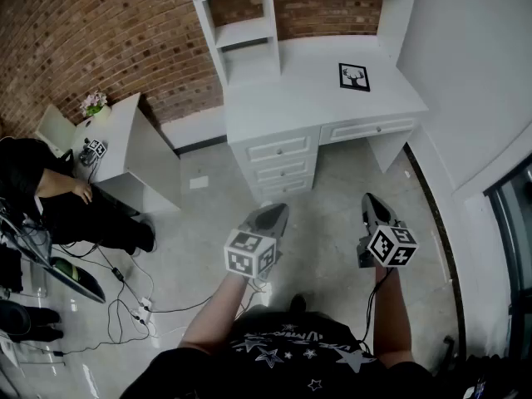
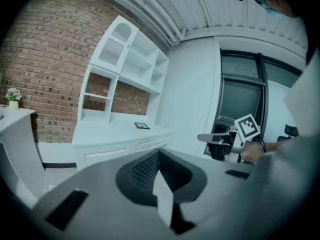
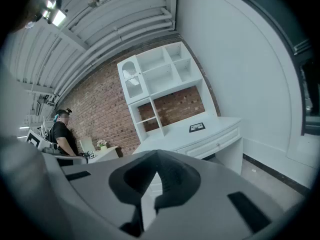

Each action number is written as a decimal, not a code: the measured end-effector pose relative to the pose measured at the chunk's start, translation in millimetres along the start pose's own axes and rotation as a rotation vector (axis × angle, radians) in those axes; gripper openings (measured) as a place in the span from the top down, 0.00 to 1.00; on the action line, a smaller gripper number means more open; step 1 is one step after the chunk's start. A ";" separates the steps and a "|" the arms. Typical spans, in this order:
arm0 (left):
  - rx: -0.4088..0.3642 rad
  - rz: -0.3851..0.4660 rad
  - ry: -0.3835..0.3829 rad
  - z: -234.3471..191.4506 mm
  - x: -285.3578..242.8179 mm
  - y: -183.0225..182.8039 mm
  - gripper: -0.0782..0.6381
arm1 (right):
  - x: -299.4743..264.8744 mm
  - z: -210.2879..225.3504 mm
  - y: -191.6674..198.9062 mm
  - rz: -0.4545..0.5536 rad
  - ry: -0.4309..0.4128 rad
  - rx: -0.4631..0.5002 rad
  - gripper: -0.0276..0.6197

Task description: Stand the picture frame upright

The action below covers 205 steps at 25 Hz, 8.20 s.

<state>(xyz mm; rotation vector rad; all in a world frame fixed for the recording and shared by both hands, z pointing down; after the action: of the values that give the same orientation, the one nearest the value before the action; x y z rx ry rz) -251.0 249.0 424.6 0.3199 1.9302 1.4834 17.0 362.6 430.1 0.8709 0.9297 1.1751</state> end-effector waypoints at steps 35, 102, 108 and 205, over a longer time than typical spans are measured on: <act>0.017 -0.033 -0.030 11.1 -51.0 -3.7 0.87 | -8.8 38.9 10.0 -0.059 0.008 -0.009 0.93; 0.103 -0.256 -0.152 -107.8 -499.9 -124.3 0.86 | -345.8 417.3 -132.1 -0.268 0.178 -0.169 0.93; 0.113 -0.255 -0.199 -90.1 -523.0 -134.6 0.86 | -374.1 459.8 -144.4 -0.346 0.146 -0.153 0.93; 0.407 -0.620 0.126 -28.5 -486.8 -24.5 0.65 | -364.7 360.7 -46.4 -0.800 -0.081 -0.100 0.82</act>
<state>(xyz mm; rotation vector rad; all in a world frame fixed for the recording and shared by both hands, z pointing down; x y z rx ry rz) 97.7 -55.3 580.1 -0.1963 2.1588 0.7226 319.2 -30.1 570.5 0.3855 1.0058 0.4828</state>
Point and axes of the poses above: the fingertips, and each gripper's own axes: x backward along the fingers, z to its right, y out of its underside, the point moved 8 cm from there along x, backward along the fingers, and after that the axes turned 12 degrees about -y, right-handed, at the moved point
